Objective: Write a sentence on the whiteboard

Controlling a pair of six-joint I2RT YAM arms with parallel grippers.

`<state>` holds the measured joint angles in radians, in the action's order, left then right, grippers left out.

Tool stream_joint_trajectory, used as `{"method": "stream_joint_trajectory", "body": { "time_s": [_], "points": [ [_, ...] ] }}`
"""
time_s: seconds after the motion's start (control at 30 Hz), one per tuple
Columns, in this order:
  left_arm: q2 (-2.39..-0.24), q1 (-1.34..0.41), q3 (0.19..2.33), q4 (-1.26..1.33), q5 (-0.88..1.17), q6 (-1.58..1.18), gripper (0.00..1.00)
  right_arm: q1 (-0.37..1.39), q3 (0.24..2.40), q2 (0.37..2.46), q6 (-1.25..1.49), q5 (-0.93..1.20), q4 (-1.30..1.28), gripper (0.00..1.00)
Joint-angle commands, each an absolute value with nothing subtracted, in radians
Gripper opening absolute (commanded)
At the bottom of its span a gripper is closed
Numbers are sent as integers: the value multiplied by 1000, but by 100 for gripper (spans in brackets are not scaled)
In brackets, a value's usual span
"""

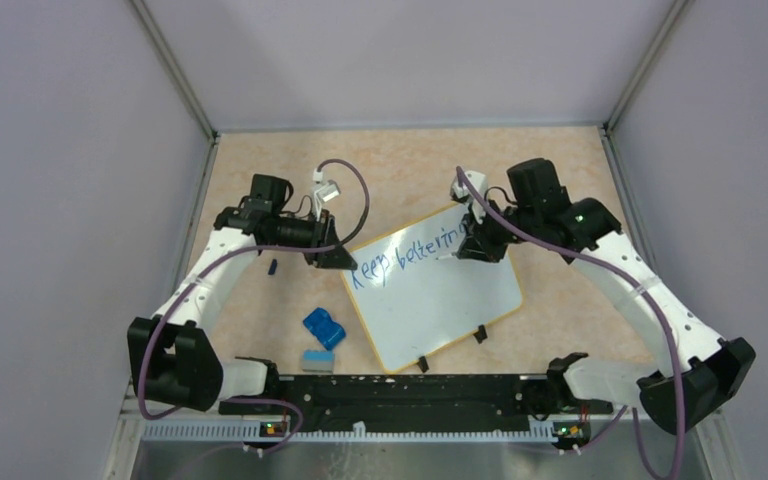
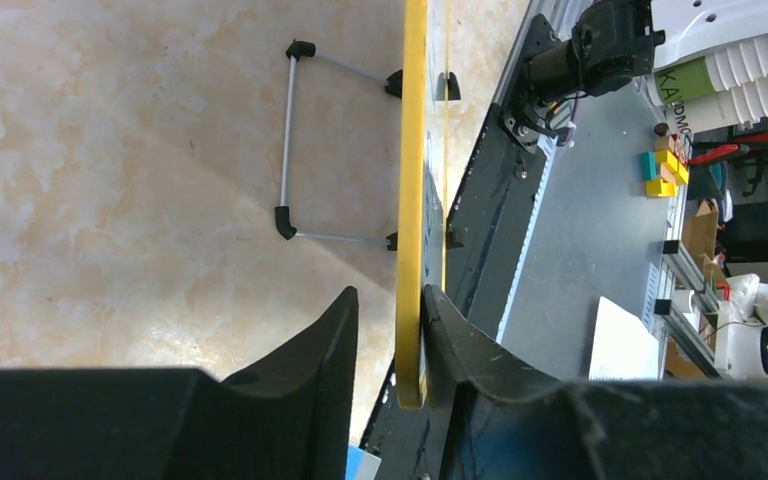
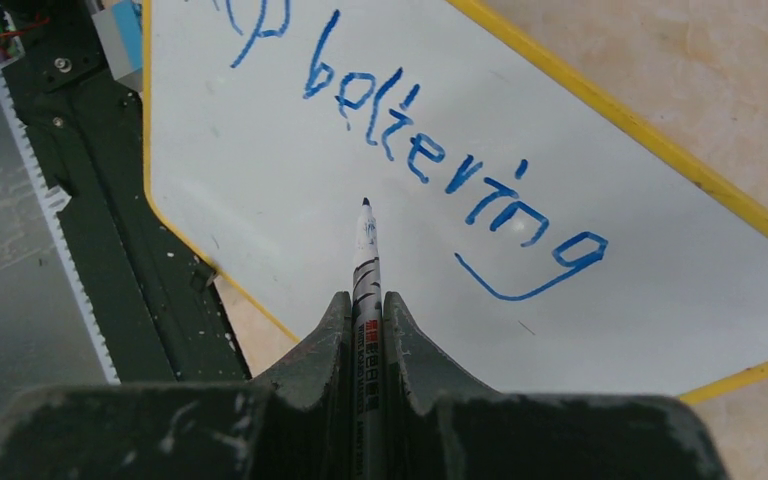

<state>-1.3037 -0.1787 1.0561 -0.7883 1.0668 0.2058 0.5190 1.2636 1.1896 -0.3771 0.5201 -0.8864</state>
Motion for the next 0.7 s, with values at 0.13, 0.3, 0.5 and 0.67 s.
{"method": "stream_joint_trajectory", "body": {
  "time_s": [0.13,0.3,0.5,0.67],
  "points": [
    [-1307,-178,1059,-803,1076,246,36,581,1187,1131,-341,631,-792,0],
    [-1303,-178,1051,-795,1069,240,36,634,1135,1127,-320,683,-747,0],
    [-1311,-178,1050,-789,1062,232,34,754,1103,1140,-289,621,-670,0],
    [-1311,-178,1042,-782,1057,232,32,823,1096,1167,-296,556,-641,0]
  ]
}}
